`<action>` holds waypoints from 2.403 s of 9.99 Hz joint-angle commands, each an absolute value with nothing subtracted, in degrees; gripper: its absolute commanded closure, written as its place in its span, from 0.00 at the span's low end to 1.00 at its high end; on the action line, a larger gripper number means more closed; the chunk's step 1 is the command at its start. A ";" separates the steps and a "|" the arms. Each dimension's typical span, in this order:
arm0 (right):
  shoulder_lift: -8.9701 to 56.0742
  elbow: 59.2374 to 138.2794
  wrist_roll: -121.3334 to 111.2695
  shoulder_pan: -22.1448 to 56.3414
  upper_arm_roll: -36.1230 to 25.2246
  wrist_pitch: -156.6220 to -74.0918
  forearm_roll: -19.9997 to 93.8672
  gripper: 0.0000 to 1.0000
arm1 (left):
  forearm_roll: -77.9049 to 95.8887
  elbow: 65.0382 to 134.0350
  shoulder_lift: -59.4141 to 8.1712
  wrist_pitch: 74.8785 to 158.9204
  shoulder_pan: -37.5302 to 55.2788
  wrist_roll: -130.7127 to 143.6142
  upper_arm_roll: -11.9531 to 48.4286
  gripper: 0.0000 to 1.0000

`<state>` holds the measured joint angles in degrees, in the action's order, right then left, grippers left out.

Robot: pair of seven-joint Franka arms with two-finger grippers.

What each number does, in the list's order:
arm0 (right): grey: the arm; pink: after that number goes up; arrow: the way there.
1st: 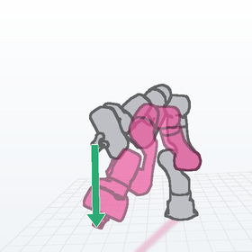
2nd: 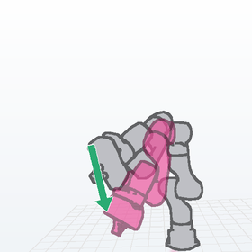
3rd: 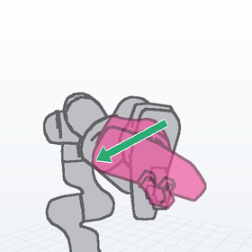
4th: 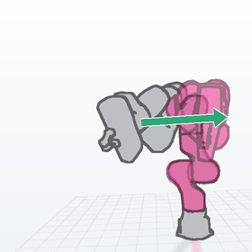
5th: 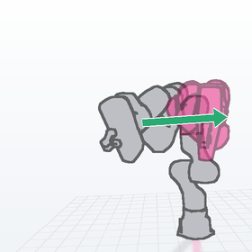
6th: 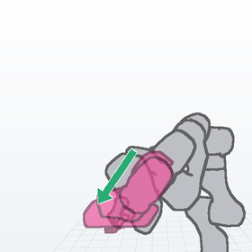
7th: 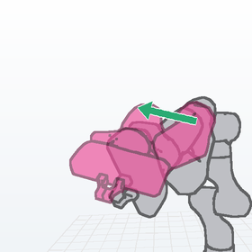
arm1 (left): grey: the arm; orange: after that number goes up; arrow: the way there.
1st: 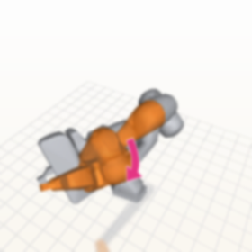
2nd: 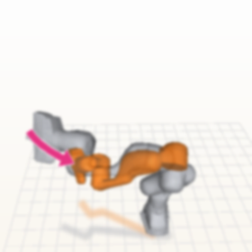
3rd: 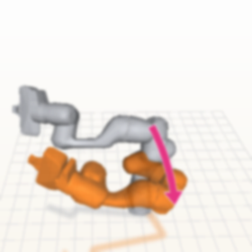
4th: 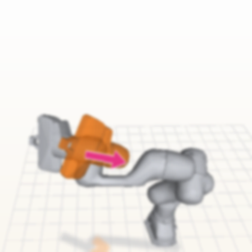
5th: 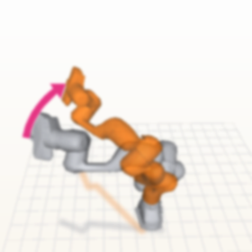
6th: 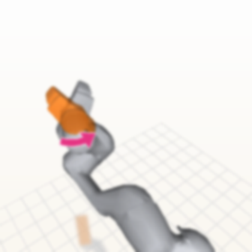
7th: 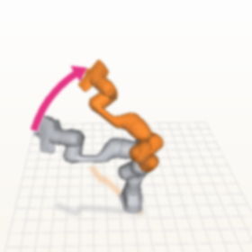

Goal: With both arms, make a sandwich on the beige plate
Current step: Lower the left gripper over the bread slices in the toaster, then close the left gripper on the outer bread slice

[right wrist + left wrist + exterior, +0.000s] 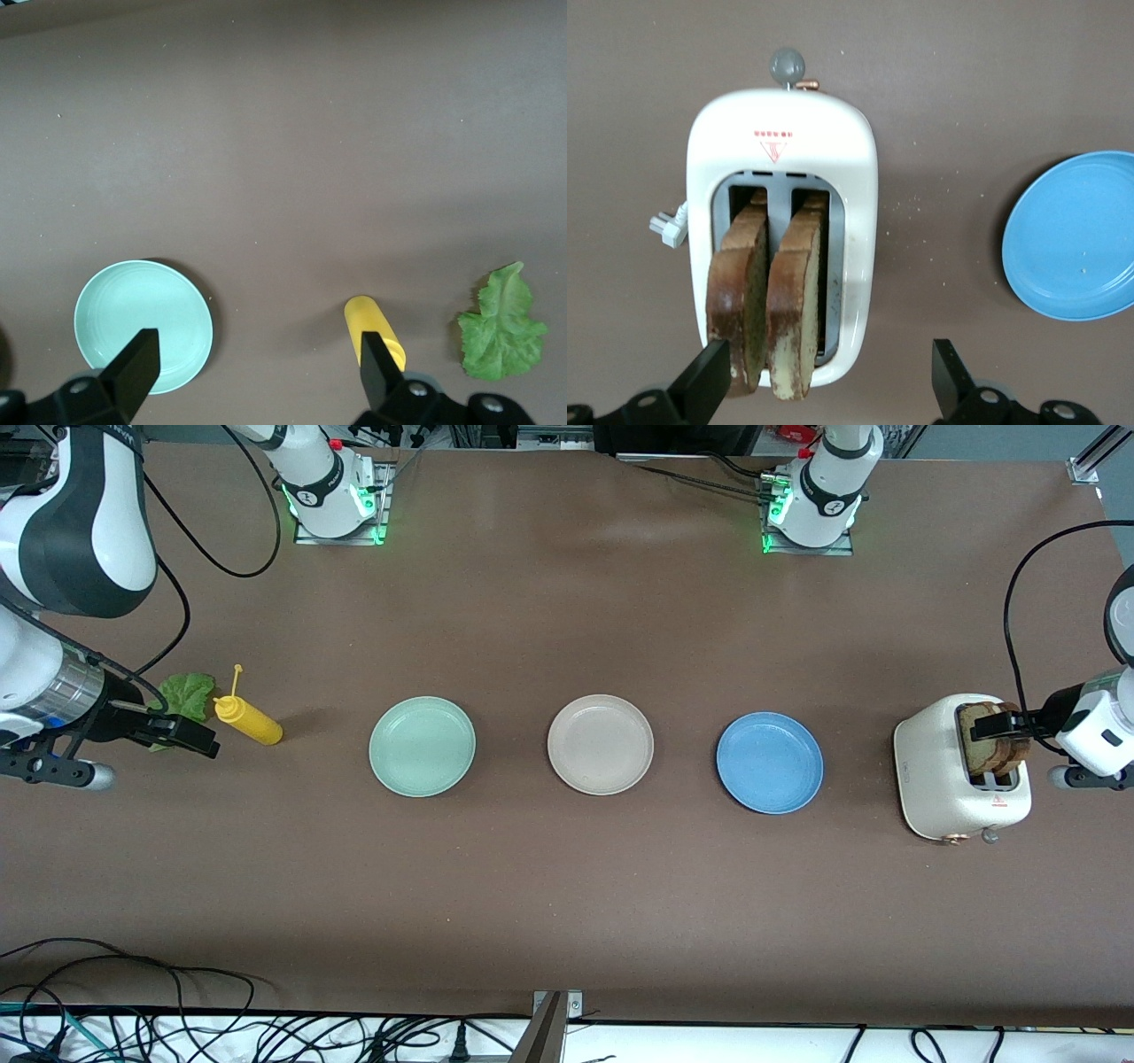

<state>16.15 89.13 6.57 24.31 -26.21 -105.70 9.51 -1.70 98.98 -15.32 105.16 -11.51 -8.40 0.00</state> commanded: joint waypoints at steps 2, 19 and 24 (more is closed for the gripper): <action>16.08 89.21 7.56 25.58 -26.01 -106.79 8.79 0.00 | -2.99 107.22 -10.55 110.65 -12.30 -9.58 0.26 0.00; 15.29 88.86 7.12 25.23 -26.89 -106.00 8.88 0.00 | -2.11 109.16 -11.42 114.43 -12.31 -7.73 0.35 0.11; 15.47 88.86 7.29 25.40 -27.07 -106.08 8.79 0.00 | -2.46 108.11 -12.21 114.43 -11.69 -7.03 0.62 0.09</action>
